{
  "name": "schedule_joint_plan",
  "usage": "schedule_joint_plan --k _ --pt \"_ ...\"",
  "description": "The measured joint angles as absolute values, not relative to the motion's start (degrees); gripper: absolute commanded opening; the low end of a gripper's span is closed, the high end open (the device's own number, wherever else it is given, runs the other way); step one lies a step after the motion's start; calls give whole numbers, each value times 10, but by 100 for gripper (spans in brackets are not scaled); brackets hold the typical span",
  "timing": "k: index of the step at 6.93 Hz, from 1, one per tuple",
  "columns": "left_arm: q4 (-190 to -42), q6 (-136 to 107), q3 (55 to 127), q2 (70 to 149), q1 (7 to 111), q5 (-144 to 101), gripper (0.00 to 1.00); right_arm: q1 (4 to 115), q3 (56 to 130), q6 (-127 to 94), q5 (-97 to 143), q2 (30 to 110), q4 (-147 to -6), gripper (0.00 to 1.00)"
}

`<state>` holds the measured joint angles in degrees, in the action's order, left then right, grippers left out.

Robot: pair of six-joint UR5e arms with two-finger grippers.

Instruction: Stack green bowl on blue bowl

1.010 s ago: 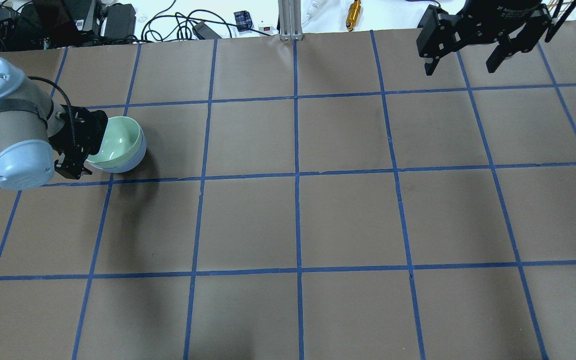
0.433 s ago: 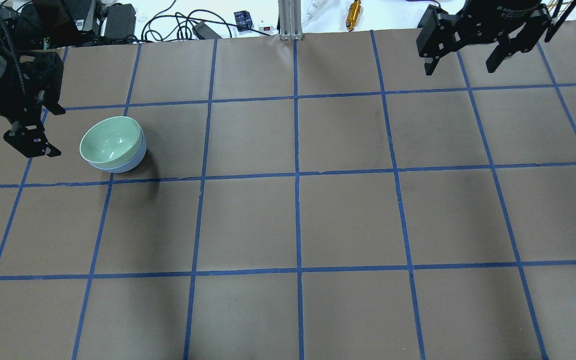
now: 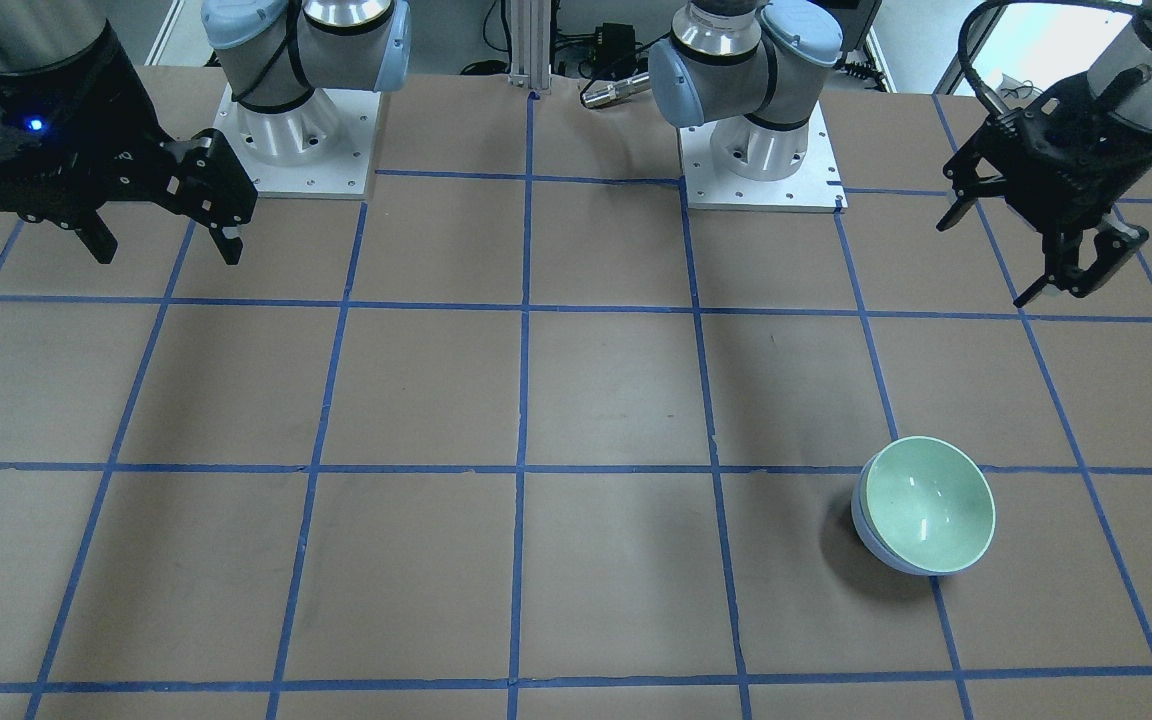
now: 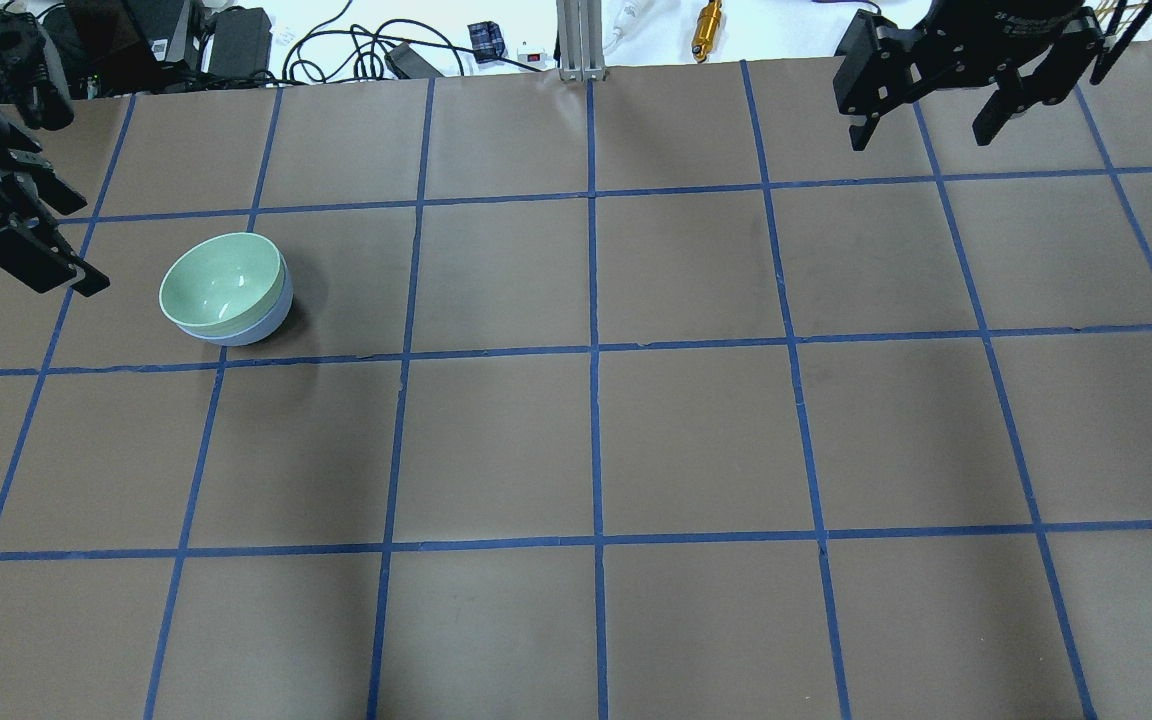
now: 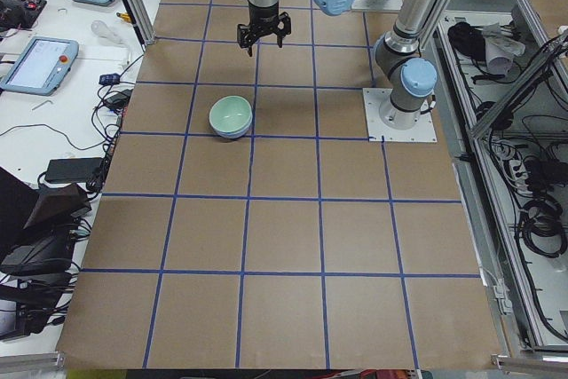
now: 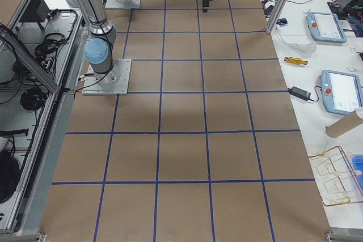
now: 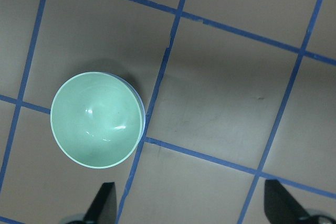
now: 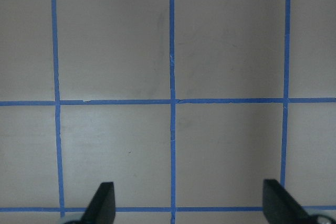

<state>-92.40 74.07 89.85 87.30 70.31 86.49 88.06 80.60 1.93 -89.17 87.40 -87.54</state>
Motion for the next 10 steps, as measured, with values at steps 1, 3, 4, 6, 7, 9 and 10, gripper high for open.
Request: schedule_joint_plan --k 1,3,4,6,7,9,10 --pt "-924 613 890 870 721 863 100 881 806 19 -892 874 -875 100" --pt "-906 355 873 875 807 868 100 881 806 19 -892 874 -875 100" --pt "-889 231 871 883 849 868 100 881 806 19 -892 874 -875 100" --pt "-869 58 869 897 915 881 100 881 806 19 -892 874 -875 100" --pt "-868 18 868 901 933 890 100 881 806 19 -892 874 -875 100" --pt "-870 -2 868 902 940 896 100 881 806 19 -892 874 -875 100" --pt "-872 -4 867 901 940 896 100 881 806 19 -892 874 -875 100"
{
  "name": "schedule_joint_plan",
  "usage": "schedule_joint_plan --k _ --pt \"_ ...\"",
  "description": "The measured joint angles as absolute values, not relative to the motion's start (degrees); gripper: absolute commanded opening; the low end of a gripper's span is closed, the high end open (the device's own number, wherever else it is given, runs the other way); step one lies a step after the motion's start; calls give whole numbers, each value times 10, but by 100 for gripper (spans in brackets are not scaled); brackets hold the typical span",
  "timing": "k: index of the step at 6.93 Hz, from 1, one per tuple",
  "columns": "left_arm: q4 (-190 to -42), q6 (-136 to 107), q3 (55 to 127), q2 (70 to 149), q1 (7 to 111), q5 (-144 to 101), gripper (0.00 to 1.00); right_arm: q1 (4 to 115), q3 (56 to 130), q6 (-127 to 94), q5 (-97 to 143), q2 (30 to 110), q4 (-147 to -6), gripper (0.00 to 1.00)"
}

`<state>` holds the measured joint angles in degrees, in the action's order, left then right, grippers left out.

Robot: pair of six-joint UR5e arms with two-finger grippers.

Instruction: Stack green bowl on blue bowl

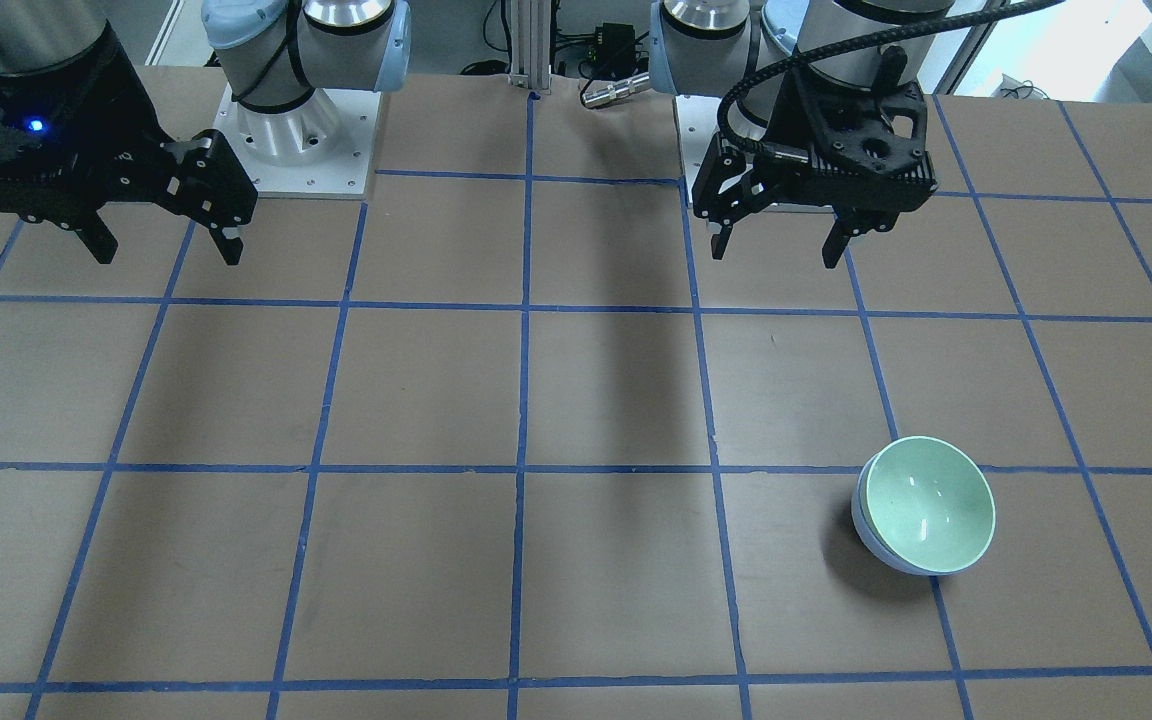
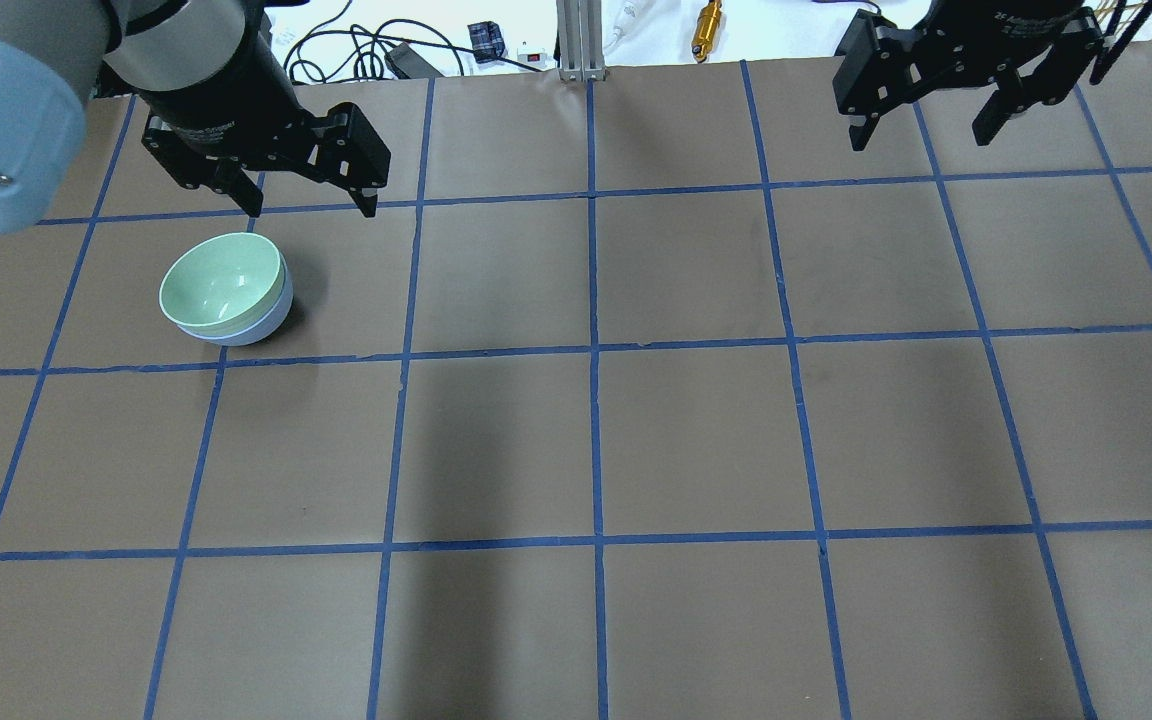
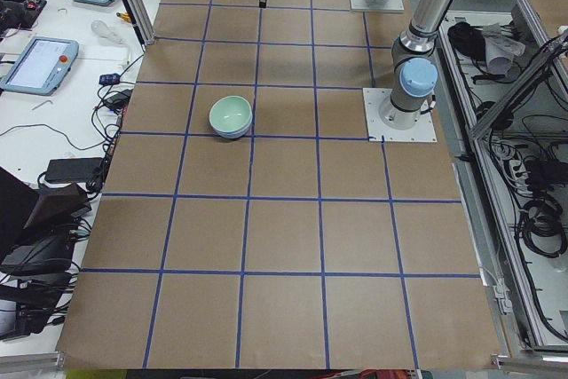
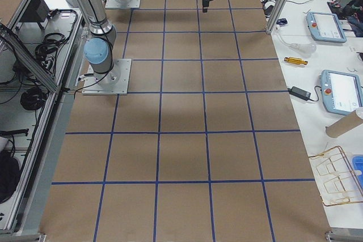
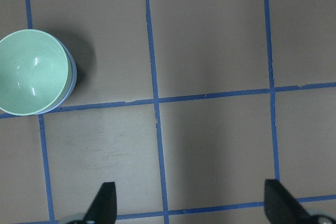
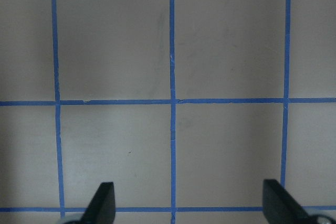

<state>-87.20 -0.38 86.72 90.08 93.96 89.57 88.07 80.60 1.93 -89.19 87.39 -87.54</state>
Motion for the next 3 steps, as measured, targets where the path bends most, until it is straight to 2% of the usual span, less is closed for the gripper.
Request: schedule_joint_plan --k 3 --pt "-877 -5 867 897 937 895 100 881 806 19 -892 874 -875 100"
